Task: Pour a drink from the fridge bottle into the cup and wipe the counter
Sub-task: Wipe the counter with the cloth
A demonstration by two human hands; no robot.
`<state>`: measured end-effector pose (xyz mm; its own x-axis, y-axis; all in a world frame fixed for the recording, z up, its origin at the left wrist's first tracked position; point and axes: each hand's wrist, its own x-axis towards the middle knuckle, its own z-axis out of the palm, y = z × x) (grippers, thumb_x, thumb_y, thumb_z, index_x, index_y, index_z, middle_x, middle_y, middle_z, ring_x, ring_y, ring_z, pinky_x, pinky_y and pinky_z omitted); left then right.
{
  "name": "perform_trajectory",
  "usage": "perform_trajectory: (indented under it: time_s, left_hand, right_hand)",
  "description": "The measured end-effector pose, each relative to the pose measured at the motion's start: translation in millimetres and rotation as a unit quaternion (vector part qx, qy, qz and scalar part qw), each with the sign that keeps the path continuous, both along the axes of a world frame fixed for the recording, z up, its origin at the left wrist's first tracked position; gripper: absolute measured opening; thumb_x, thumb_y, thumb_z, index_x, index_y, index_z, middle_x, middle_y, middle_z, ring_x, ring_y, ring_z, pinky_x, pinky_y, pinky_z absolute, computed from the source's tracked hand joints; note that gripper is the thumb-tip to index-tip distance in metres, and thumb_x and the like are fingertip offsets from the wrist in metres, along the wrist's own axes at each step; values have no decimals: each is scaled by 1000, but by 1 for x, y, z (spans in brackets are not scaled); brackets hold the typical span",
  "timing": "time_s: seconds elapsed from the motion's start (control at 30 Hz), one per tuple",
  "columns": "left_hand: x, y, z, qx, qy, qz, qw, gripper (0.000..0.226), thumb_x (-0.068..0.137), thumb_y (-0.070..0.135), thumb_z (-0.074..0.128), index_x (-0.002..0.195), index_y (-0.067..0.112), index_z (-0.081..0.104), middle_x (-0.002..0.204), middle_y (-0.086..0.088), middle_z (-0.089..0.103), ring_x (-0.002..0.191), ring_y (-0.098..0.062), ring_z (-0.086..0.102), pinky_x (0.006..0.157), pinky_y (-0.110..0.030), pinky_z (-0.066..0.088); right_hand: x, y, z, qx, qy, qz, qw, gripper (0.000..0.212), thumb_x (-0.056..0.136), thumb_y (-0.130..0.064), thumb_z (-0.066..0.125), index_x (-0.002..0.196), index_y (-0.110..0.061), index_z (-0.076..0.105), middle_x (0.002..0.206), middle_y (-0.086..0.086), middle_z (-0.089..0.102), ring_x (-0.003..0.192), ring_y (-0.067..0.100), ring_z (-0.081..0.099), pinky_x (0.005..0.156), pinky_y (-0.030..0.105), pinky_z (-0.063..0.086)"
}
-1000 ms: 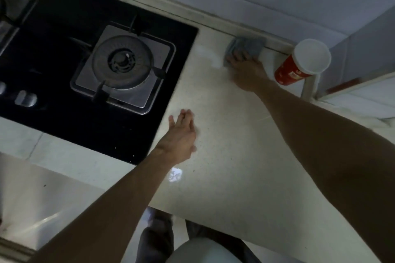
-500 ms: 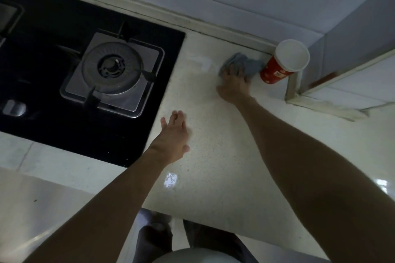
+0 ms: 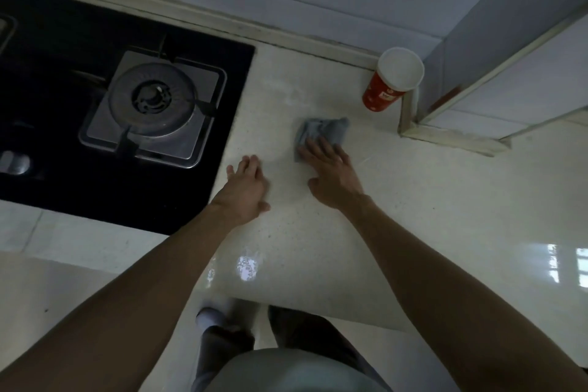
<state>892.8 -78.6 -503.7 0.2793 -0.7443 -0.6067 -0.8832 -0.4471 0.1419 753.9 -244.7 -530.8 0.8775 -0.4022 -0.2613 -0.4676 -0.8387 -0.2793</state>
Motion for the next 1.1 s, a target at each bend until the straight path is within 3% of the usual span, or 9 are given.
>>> perform_trajectory:
  time_s: [0.13,0.3,0.47,0.63,0.83,0.97,1.1]
  left_hand:
    - [1,4,-3,-14,-3,10,1000,92,93,42,59,149,-12,10,157,-27,5,148,-41,6,120,-55,15]
    - [-8,7,-2,-20,-28,11,999,87,96,35,57,150,-11,6,159,-26,2,149,-39,4,120,-55,16]
    - [-46,28,-11,-92,-48,6,995,60,97,24,39,149,-1,22,161,-19,10,148,-32,17,118,-50,24]
    - [-85,51,-12,-98,-63,-15,993,66,98,31,36,152,-2,17,161,-19,10,149,-32,15,118,-53,22]
    - [-76,51,-6,-53,-6,-29,998,67,96,26,39,153,1,13,163,-14,3,151,-29,4,122,-49,16]
    - [-67,44,0,-39,43,-19,998,67,94,20,43,153,1,17,163,-12,5,152,-27,3,122,-47,16]
    - [-68,44,5,-28,49,-19,998,69,95,19,44,154,0,13,163,-11,1,152,-27,-1,123,-46,12]
  right_hand:
    - [-15,-8,0,-19,34,-89,995,76,90,-27,52,156,-25,13,164,0,3,150,19,-7,122,45,1]
    - [14,-5,0,19,52,-153,987,78,92,-33,51,156,-20,7,164,6,-5,149,26,-13,121,47,-6]
    - [44,-49,9,9,94,-86,992,68,97,-32,45,156,-20,11,164,3,1,150,27,-5,120,47,1]
    - [70,-70,9,4,87,-66,994,66,97,-32,44,155,-20,15,164,2,5,150,26,-3,119,46,6]
    - [97,-72,7,3,76,-29,997,68,98,-36,44,155,-15,14,163,11,-4,150,29,-6,120,47,2]
    - [106,-46,8,18,70,6,997,67,99,-42,42,156,-20,13,163,8,-4,150,26,-10,120,42,-4]
    - [113,8,11,-23,68,105,992,69,97,-44,42,155,-19,16,164,7,3,150,26,-5,120,45,-1]
